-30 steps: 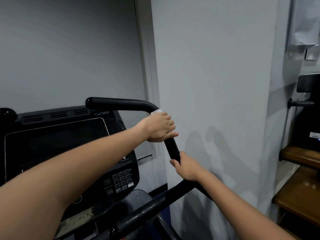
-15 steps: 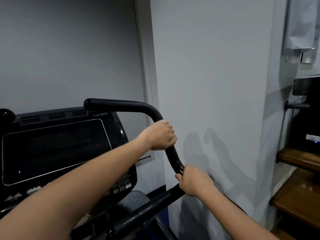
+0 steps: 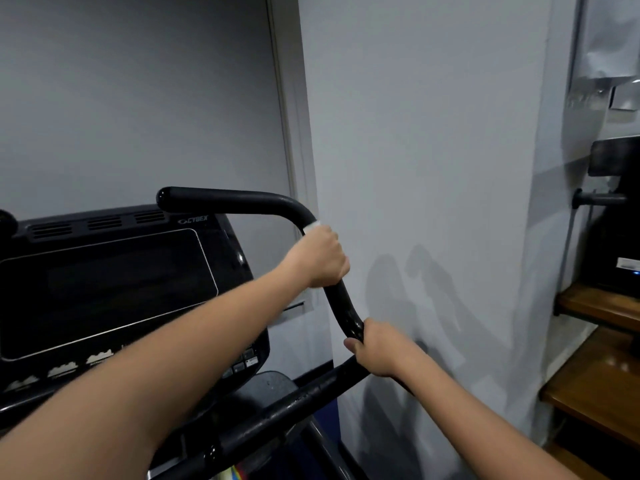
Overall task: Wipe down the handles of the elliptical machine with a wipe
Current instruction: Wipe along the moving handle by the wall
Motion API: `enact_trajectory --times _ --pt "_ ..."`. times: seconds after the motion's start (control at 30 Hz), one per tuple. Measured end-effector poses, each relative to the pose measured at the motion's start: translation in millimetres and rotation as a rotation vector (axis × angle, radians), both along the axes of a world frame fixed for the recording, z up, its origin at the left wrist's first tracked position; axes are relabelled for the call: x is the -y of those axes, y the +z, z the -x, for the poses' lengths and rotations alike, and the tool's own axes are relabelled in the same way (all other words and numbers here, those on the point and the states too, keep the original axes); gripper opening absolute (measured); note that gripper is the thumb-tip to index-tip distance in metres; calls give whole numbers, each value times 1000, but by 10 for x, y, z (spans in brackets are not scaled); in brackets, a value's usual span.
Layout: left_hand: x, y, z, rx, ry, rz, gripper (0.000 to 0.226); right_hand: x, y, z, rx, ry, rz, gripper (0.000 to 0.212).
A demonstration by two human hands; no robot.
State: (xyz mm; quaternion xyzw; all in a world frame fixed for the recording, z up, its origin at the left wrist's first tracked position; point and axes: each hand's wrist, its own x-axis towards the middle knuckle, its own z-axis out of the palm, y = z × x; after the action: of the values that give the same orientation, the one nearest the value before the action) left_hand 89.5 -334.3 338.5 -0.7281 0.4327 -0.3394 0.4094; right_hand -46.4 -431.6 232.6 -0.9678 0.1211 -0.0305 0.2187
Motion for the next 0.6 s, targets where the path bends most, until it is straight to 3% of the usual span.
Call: enact_trajectory --times 0.2,0.33,0.43,0.53,0.6 --pt "-81 -641 188 -134 -266 80 42 -40 -60 225 23 -88 154 34" --pt "-290 -427 96 -150 -345 98 47 -9 -77 288 33 -62 161 37" --pt "-338 102 -52 -41 -226 197 49 6 -73 283 36 -26 109 33" --pt "-355 600 -43 -24 26 308 47 7 -75 287 68 -21 96 32" --pt "-348 794 23 -53 219 375 35 -4 -62 287 86 -20 86 31"
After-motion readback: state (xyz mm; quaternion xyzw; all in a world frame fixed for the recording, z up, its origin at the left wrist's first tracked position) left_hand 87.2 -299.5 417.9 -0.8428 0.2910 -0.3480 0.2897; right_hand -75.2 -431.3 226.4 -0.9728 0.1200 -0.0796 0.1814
